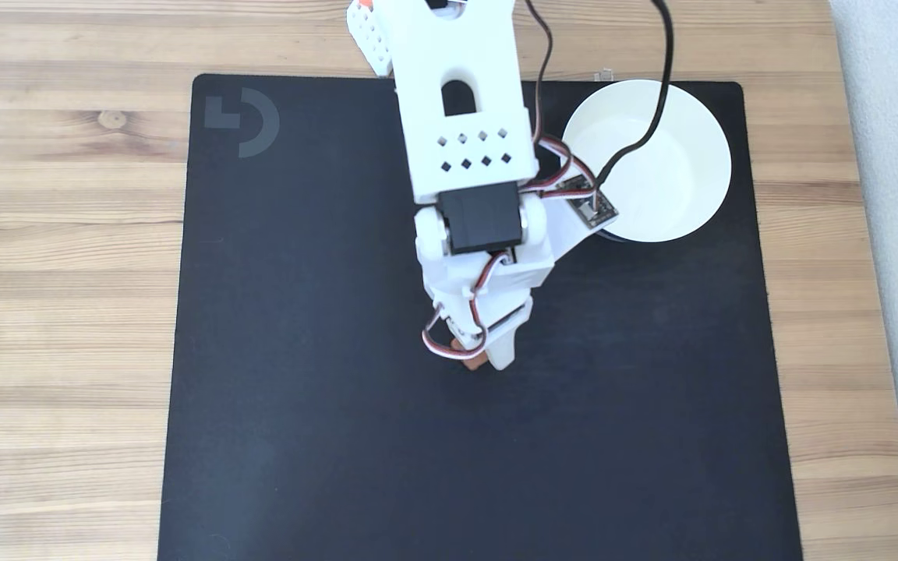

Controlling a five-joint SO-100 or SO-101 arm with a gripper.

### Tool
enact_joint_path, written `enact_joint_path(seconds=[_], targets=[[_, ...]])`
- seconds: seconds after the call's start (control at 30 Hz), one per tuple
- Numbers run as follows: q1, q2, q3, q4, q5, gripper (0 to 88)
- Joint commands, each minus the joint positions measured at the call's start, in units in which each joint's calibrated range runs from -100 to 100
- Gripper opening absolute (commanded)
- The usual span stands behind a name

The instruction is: Pick up the toy and place it on the plate

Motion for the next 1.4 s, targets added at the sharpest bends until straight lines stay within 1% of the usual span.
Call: enact_joint_path(seconds=[0.0,0.27,0.53,0.67,0.7,0.73,0.8,0.83,1.1,1.27,1.3,1.37], targets=[[1.0,0.0,-1.6,-2.8,-0.1,30.4],[1.7,8.6,-3.1,-4.6,-0.2,30.4],[1.7,11.4,-3.0,-6.6,-0.2,30.1],[1.7,11.4,-3.0,-6.6,-0.3,20.4],[1.7,11.4,-3.1,-6.9,-0.3,13.8],[1.7,11.4,-3.0,-6.9,-0.3,9.1],[1.6,11.4,-3.0,-6.9,-0.3,1.6],[1.5,11.3,-3.0,-6.9,-0.1,2.7],[-0.3,8.4,-4.8,-6.8,-0.7,2.4],[-3.6,-4.1,-4.9,-6.9,-5.7,2.4],[-5.1,-9.6,-4.8,-6.9,-9.4,2.4],[-6.0,-12.4,-4.8,-6.9,-11.7,2.4]])
